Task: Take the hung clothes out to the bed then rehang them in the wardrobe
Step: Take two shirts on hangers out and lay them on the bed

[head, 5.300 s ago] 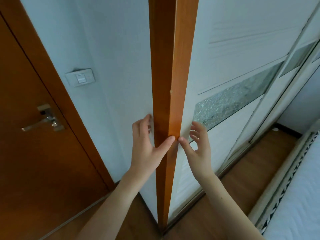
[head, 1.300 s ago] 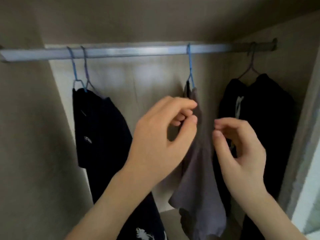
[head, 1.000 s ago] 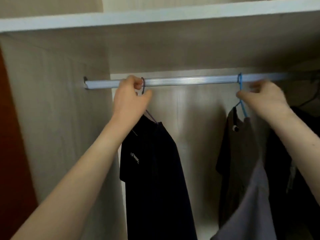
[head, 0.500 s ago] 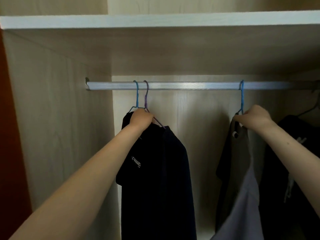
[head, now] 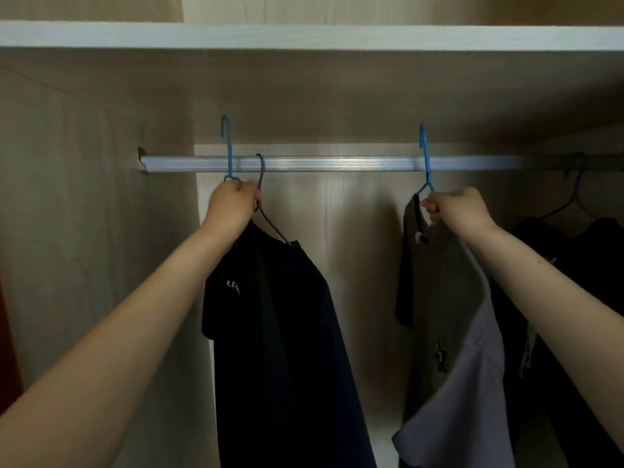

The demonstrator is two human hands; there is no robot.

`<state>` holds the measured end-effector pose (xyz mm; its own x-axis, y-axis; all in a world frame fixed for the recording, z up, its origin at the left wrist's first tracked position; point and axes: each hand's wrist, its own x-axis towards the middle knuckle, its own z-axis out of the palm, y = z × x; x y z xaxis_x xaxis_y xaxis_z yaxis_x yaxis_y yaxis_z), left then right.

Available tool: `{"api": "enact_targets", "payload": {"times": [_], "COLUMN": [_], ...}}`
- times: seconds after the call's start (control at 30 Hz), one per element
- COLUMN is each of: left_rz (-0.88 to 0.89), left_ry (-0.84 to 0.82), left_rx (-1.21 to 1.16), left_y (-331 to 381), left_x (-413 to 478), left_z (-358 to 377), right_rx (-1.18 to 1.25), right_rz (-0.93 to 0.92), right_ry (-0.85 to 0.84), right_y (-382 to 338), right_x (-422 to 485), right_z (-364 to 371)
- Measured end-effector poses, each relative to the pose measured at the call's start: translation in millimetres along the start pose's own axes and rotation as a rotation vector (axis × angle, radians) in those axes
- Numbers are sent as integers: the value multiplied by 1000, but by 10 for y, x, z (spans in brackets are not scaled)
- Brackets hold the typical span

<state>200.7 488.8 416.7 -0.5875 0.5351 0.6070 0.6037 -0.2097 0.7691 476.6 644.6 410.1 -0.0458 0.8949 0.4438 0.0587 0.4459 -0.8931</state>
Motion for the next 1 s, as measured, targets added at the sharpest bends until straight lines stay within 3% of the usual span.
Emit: {"api": "enact_targets", "payload": {"times": [0.2, 0.43, 0.7, 0.87, 1.0], "left_rz": [31, -23, -245, -338, -389], "left_ry": [-73, -226, -391, -511, -582], "left_rx": [-196, -249, -126, 62, 77], "left_y": [-146, -695, -1400, -1750, -1872], "left_x": [-576, -1643, -2717, -3331, -3659], "left_z": [-286, -467, -678, -588, -448], "right_rx": [104, 235, 199, 154, 91], "right_rz": [-2, 155, 313, 345, 372], "right_ry": [-134, -208, -245, -172, -113], "right_y": [109, 844, 1763, 1997, 2079], "right_x": [-523, -1308, -2289, -2890, -3322], "right_z": [-63, -188, -317, -279, -245]}}
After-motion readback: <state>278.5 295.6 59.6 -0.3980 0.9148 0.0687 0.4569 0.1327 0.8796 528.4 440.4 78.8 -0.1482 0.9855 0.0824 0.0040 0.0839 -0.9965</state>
